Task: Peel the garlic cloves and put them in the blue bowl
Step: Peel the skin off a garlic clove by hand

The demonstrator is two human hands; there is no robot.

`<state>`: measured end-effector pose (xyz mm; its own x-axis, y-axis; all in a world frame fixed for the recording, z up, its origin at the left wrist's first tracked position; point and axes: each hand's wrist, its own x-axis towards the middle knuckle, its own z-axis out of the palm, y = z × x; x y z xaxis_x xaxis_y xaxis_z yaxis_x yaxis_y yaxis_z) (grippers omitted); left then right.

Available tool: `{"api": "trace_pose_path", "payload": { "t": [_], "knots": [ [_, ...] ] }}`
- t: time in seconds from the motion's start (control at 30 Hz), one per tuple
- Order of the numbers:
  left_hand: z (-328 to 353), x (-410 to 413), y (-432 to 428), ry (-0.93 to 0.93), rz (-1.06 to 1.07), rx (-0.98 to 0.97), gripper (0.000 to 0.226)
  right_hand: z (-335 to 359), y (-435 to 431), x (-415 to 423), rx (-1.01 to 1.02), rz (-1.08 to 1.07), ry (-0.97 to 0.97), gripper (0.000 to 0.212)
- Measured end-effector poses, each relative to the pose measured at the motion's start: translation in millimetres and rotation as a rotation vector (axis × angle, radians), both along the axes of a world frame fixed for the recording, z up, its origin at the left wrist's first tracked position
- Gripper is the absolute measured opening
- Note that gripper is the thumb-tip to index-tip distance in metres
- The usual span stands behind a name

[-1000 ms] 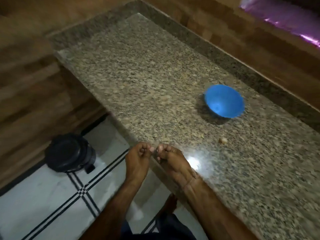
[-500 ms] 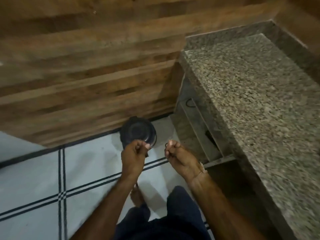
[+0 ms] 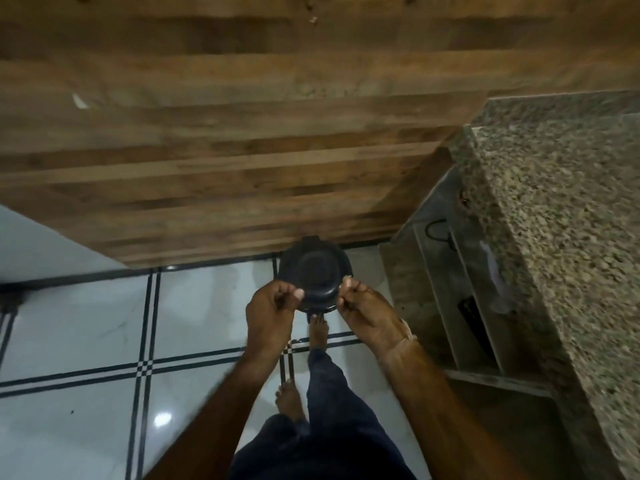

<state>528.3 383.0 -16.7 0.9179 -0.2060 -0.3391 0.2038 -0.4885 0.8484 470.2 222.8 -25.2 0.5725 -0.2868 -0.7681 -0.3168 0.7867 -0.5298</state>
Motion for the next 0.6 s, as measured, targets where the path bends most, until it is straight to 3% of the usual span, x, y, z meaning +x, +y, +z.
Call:
{"api": "trace_pose_path", "payload": {
  "t": [0.23,0.47,0.6],
  "knots": [
    [-87,43,-33,0.311,0.105,0.036,0.018,-77,-29,37,0.087,0.006,0.16,0.025],
    [-267,95,-91,0.678,0.281,0.059,0.019,-256,-60,93,0.108,-0.036,0.314,0.013],
    [-369,114,-116,0.748,0.309,0.099,0.037,-353,-71,122,0.136,-0.074,0.396,0.018]
  ]
}}
